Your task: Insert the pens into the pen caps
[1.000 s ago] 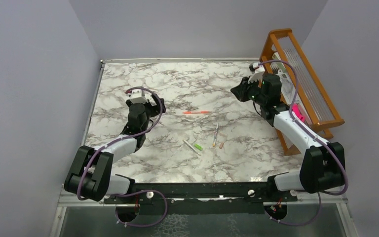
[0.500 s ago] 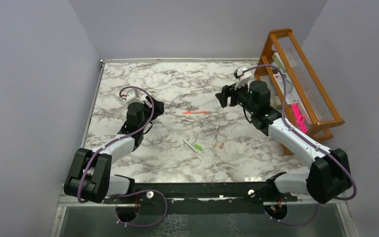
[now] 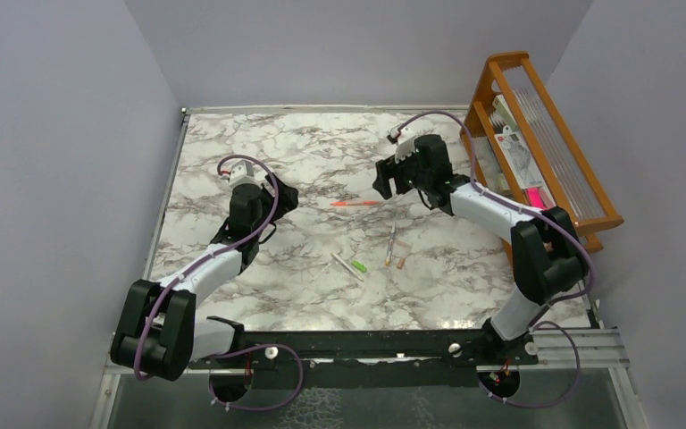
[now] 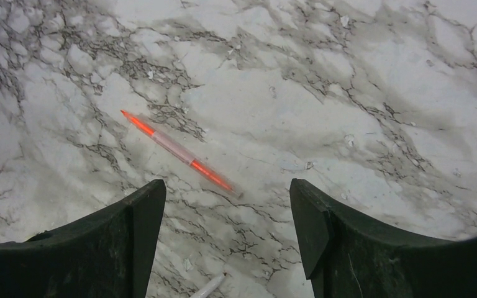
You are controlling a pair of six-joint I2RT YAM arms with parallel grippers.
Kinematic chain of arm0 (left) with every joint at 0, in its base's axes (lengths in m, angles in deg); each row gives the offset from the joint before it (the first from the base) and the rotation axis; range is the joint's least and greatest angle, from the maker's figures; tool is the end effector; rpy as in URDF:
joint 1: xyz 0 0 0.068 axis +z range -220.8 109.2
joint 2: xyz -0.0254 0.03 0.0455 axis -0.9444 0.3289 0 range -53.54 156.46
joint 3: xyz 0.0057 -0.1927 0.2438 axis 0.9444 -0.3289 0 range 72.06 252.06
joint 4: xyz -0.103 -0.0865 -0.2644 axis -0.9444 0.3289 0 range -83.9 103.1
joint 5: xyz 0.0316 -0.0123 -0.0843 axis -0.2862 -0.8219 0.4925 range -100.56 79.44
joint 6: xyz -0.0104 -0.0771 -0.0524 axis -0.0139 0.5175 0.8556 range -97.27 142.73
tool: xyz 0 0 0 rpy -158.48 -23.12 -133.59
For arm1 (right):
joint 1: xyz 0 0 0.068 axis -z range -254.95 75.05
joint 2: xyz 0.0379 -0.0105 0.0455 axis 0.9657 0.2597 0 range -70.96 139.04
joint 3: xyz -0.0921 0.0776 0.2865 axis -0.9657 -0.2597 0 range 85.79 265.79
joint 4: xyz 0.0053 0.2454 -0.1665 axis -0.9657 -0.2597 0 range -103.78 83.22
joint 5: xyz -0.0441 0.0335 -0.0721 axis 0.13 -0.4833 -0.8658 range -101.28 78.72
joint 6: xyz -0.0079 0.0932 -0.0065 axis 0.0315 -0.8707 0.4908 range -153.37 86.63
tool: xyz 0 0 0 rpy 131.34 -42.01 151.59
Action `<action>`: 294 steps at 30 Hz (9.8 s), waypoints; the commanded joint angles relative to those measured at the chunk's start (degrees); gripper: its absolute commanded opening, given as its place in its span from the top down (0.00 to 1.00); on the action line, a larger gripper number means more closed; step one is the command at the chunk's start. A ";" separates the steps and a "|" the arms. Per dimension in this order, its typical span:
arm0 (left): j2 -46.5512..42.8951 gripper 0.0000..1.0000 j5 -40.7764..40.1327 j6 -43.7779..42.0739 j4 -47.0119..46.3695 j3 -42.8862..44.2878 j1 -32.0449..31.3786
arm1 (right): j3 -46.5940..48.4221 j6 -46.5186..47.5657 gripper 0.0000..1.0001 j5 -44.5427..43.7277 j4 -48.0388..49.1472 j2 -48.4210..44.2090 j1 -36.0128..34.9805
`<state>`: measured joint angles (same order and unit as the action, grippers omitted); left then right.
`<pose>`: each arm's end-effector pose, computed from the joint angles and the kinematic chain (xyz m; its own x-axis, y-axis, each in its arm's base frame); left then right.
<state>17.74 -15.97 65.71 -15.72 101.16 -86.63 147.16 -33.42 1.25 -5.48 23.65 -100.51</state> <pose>0.3104 -0.0797 0.2004 -0.3722 -0.6000 -0.7081 -0.0918 0.7830 -0.6152 0.3945 0.2091 0.2283 -0.4779 -0.2275 -0.8485 -0.5868 0.8014 0.1156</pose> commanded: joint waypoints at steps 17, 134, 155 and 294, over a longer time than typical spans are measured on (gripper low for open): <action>-0.36 0.20 0.12 -0.79 4.98 2.87 -0.95 | 14.13 9.47 0.23 0.78 -4.22 21.20 -6.42; 15.57 0.61 37.60 25.66 -78.93 -3.26 -3.53 | -11.04 -27.70 0.99 27.38 29.32 -11.00 -11.18; 15.13 0.64 37.07 25.86 -78.96 -1.42 -4.95 | -8.11 -32.37 0.99 28.93 34.07 -4.84 -11.45; 0.41 1.00 20.26 -15.49 -16.33 2.51 -14.60 | 1.72 -33.65 0.98 -27.60 -15.17 10.92 -0.01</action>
<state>19.53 5.23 50.65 -31.92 103.76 -100.93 150.33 -67.12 -26.83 -20.85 35.54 -100.71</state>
